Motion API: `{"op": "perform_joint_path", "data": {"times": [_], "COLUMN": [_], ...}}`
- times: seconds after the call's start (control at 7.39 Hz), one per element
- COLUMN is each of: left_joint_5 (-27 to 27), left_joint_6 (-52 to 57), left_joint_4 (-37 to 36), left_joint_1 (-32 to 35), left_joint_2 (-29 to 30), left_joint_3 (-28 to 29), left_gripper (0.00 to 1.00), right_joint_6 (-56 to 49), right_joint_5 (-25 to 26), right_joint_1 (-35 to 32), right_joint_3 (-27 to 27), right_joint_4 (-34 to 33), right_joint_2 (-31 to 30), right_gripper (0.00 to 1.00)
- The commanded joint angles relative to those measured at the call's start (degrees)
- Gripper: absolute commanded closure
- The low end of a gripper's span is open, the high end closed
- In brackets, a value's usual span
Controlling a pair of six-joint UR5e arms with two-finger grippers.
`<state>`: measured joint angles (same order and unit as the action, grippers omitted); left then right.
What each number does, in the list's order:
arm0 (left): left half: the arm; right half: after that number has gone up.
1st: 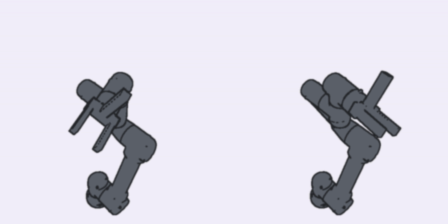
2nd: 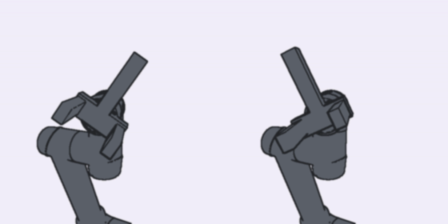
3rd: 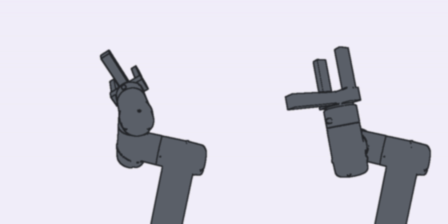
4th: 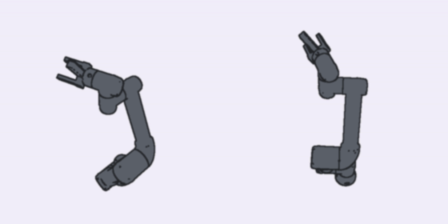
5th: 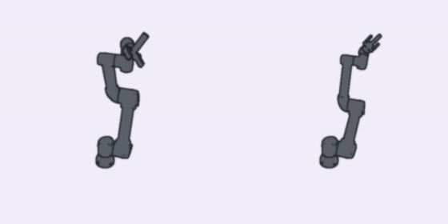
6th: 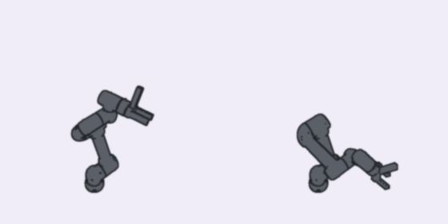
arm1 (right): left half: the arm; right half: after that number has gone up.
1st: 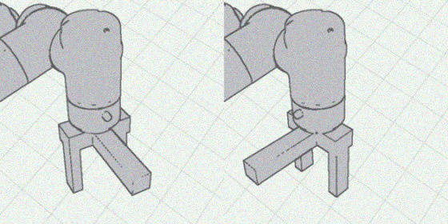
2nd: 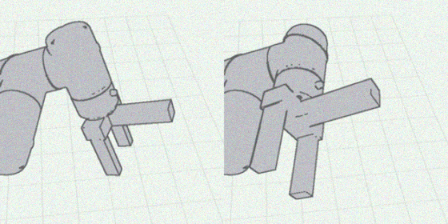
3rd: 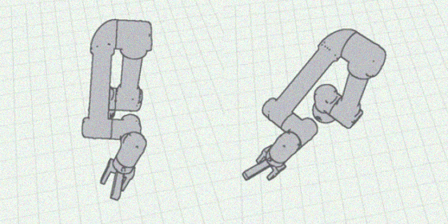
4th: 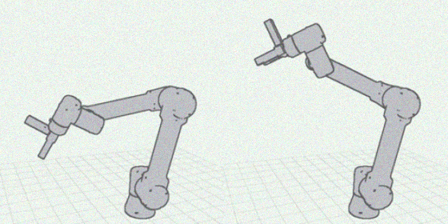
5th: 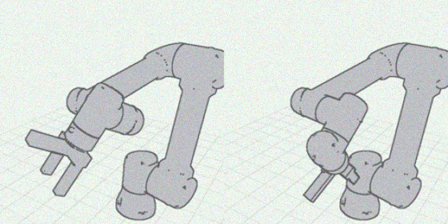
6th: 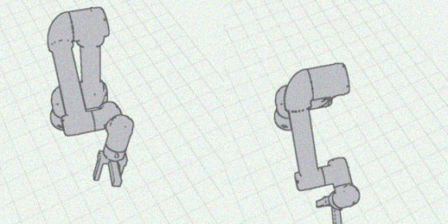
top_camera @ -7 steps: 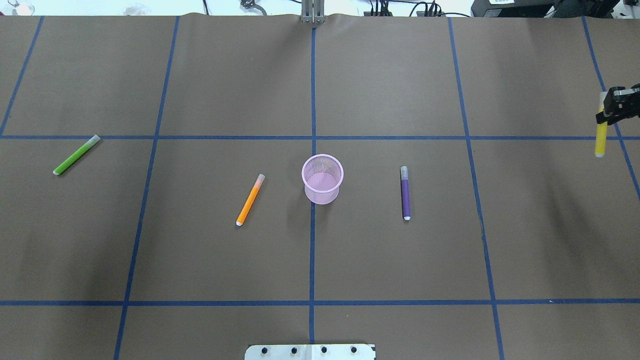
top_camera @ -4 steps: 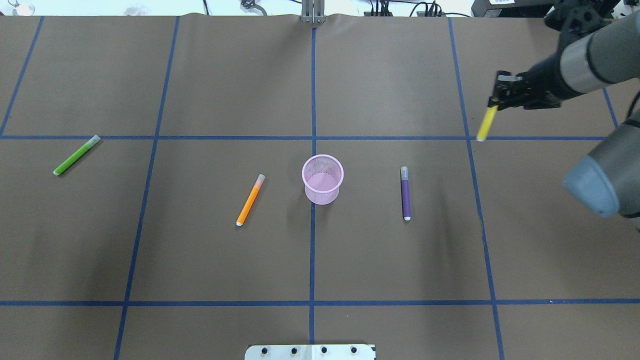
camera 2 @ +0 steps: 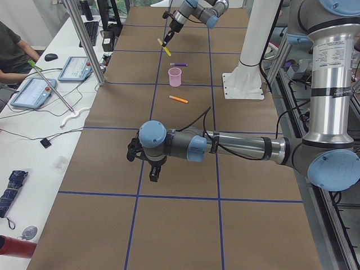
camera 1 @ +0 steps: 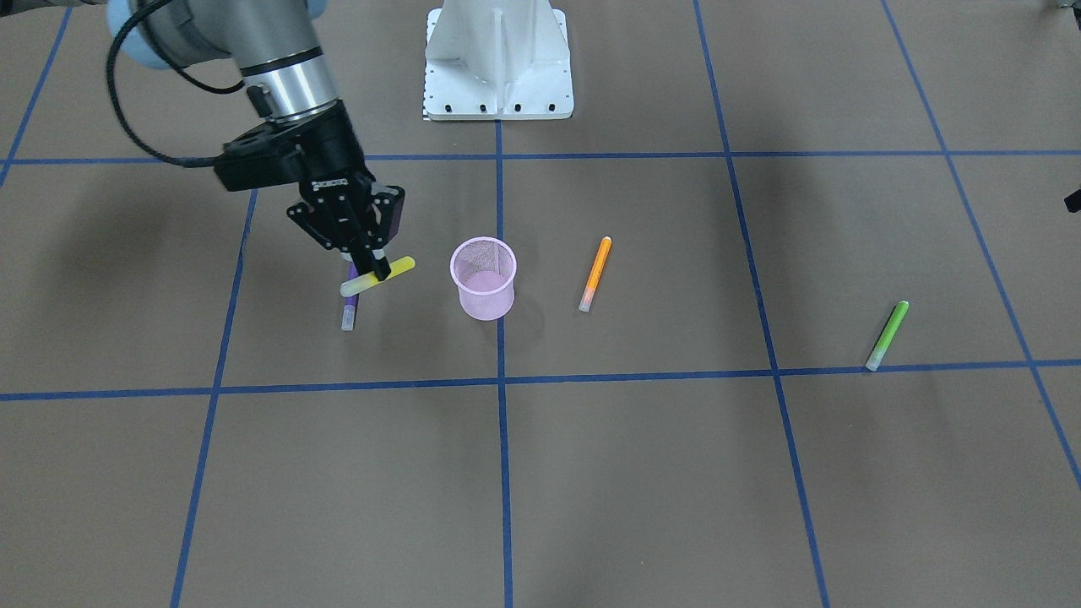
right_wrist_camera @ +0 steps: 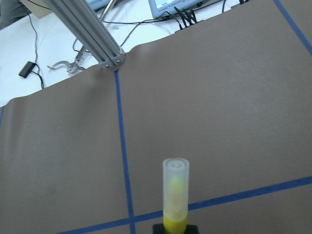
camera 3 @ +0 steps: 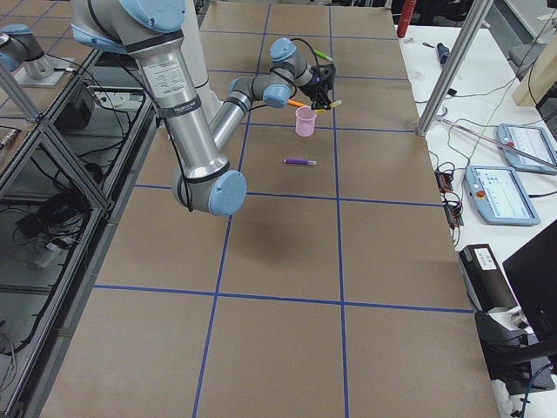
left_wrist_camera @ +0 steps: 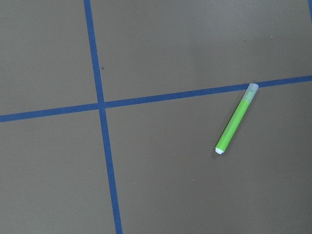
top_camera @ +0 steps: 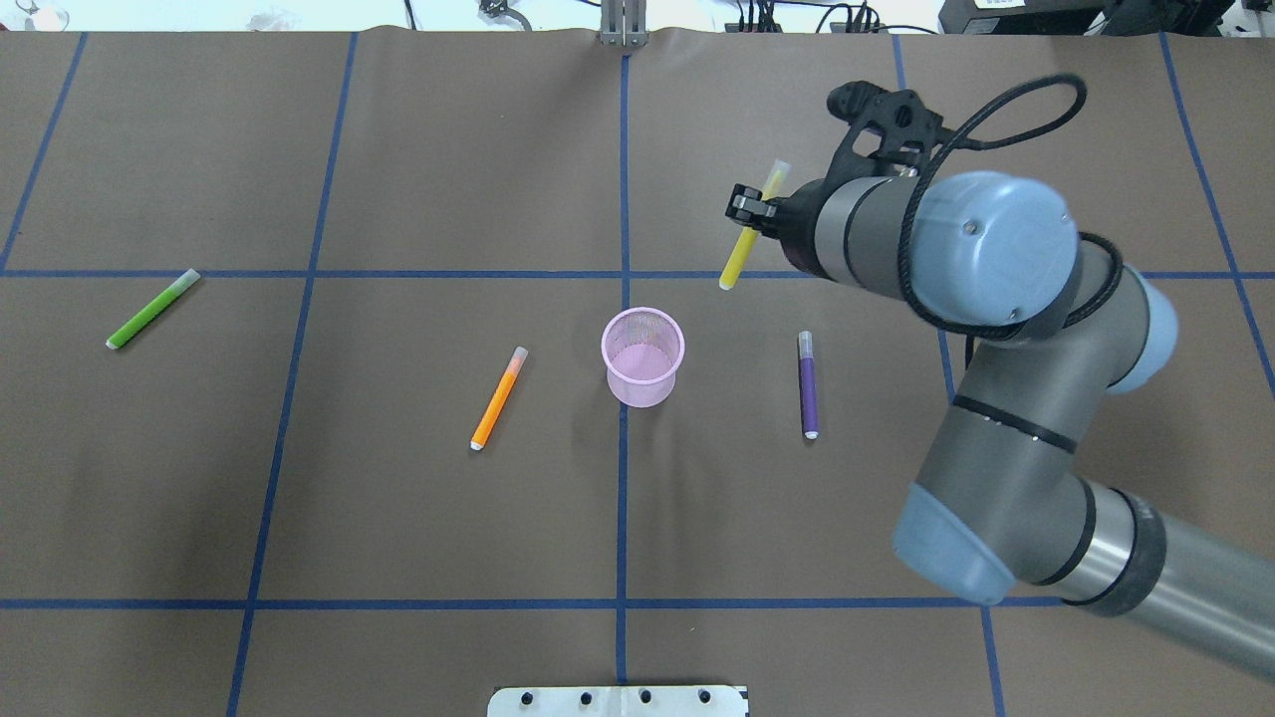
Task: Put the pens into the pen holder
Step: 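Grasp the yellow marker with the right gripper and lift it, then carry the yellow marker over the pink cup and drop it in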
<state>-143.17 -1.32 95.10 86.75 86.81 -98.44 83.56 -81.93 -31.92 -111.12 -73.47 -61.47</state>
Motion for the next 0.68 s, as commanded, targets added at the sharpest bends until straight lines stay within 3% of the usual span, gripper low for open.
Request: {"op": "perform_joint_path", "data": {"times": [0.0, 0.14, 0.41, 0.54], "left_joint_5": [0.00, 0.00, 0.00, 0.00], "left_joint_6": [0.00, 0.00, 0.00, 0.00], "left_joint_4": [0.00, 0.00, 0.00, 0.00], "left_joint_1": [-0.09, -0.09, -0.09, -0.09], "left_joint_2": [0.03, 0.03, 0.11, 0.20], "left_joint_3": [0.00, 0.00, 0.00, 0.00], "left_gripper": [0.00, 0.00, 0.00, 0.00], "right_joint_6": [-0.15, -0.15, -0.24, -0.24], "right_joint_5": [11.93, 14.50, 15.22, 15.22], "right_joint_1": [6.85, 8.61, 10.46, 10.99], "right_joint_3": [2.90, 5.80, 6.18, 6.18], "right_joint_4": [0.08, 0.08, 0.17, 0.17], "right_joint_2": [3.36, 5.29, 4.79, 4.70], "right_gripper": [1.00, 1.00, 1.00, 0.92]}}
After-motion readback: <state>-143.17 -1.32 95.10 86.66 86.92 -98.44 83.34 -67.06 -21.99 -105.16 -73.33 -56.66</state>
